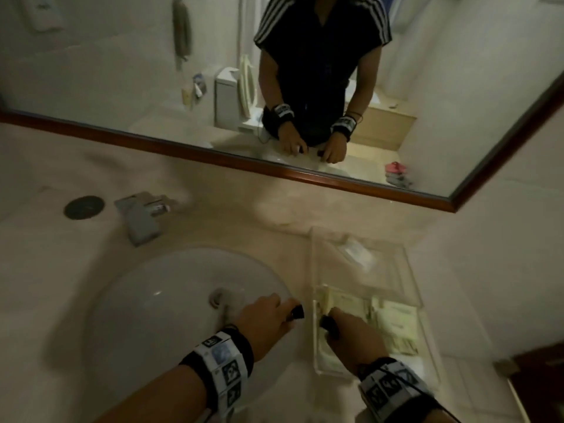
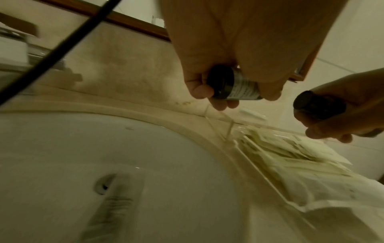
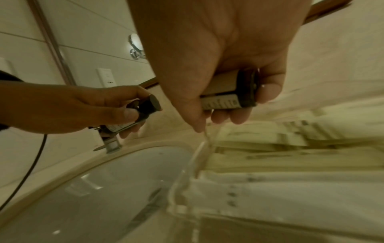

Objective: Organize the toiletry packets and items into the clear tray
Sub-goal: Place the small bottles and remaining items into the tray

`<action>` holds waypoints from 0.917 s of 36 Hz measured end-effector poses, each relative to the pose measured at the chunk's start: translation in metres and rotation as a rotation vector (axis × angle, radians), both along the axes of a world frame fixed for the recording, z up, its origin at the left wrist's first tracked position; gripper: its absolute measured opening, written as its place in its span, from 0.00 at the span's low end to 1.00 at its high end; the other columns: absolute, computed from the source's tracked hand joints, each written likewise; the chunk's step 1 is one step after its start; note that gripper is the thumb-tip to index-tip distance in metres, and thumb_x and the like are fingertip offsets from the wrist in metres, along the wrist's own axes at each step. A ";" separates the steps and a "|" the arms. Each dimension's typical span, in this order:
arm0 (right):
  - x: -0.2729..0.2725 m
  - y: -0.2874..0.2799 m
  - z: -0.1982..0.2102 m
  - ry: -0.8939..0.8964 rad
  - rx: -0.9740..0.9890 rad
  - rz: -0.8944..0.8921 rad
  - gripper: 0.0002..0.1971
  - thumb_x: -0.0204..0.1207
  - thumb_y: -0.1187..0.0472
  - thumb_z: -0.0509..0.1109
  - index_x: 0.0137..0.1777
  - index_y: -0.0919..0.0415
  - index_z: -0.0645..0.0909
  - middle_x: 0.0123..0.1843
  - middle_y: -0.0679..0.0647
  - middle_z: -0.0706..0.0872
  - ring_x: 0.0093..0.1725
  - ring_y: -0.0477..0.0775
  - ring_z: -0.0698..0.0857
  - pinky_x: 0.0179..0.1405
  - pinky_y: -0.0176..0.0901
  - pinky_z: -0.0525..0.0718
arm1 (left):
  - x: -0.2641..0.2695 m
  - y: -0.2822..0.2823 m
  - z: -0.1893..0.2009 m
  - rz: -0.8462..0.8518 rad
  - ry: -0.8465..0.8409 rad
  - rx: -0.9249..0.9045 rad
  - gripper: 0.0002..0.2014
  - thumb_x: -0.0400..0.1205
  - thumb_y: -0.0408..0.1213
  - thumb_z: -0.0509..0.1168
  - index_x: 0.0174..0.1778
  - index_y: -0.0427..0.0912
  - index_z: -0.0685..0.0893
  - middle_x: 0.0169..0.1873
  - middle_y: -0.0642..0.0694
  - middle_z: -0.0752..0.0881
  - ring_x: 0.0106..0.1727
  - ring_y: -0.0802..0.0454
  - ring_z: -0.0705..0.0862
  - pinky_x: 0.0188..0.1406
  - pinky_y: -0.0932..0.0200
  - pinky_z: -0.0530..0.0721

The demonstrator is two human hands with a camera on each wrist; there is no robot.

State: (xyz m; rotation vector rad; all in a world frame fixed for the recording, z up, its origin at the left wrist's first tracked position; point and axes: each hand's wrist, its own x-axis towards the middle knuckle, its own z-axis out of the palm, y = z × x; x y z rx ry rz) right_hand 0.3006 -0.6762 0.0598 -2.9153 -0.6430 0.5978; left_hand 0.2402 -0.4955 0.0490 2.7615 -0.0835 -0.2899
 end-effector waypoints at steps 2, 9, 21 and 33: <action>0.007 -0.024 -0.003 -0.034 -0.025 -0.042 0.04 0.81 0.54 0.58 0.45 0.51 0.65 0.51 0.53 0.83 0.46 0.58 0.83 0.36 0.45 0.76 | 0.009 -0.024 -0.007 -0.026 0.001 0.010 0.19 0.88 0.43 0.51 0.77 0.49 0.64 0.64 0.41 0.74 0.60 0.40 0.76 0.55 0.49 0.77; 0.025 -0.092 -0.022 -0.071 -0.041 -0.062 0.08 0.80 0.55 0.59 0.57 0.52 0.74 0.57 0.52 0.81 0.56 0.56 0.82 0.49 0.47 0.81 | 0.027 -0.083 -0.034 -0.126 0.028 0.070 0.21 0.88 0.38 0.49 0.78 0.47 0.63 0.69 0.41 0.73 0.65 0.40 0.73 0.60 0.48 0.76; 0.038 -0.137 -0.046 -0.021 -0.045 -0.092 0.15 0.77 0.62 0.61 0.64 0.52 0.74 0.62 0.53 0.76 0.60 0.58 0.77 0.55 0.47 0.79 | 0.045 -0.115 -0.055 -0.075 0.073 0.086 0.18 0.82 0.29 0.56 0.68 0.45 0.72 0.68 0.44 0.75 0.68 0.43 0.73 0.59 0.49 0.75; 0.025 -0.155 -0.060 -0.128 0.063 -0.056 0.27 0.72 0.67 0.65 0.71 0.47 0.76 0.67 0.51 0.79 0.63 0.59 0.80 0.58 0.50 0.81 | 0.037 -0.119 -0.064 -0.104 -0.013 0.142 0.19 0.84 0.33 0.56 0.71 0.50 0.74 0.66 0.46 0.75 0.66 0.45 0.76 0.62 0.52 0.71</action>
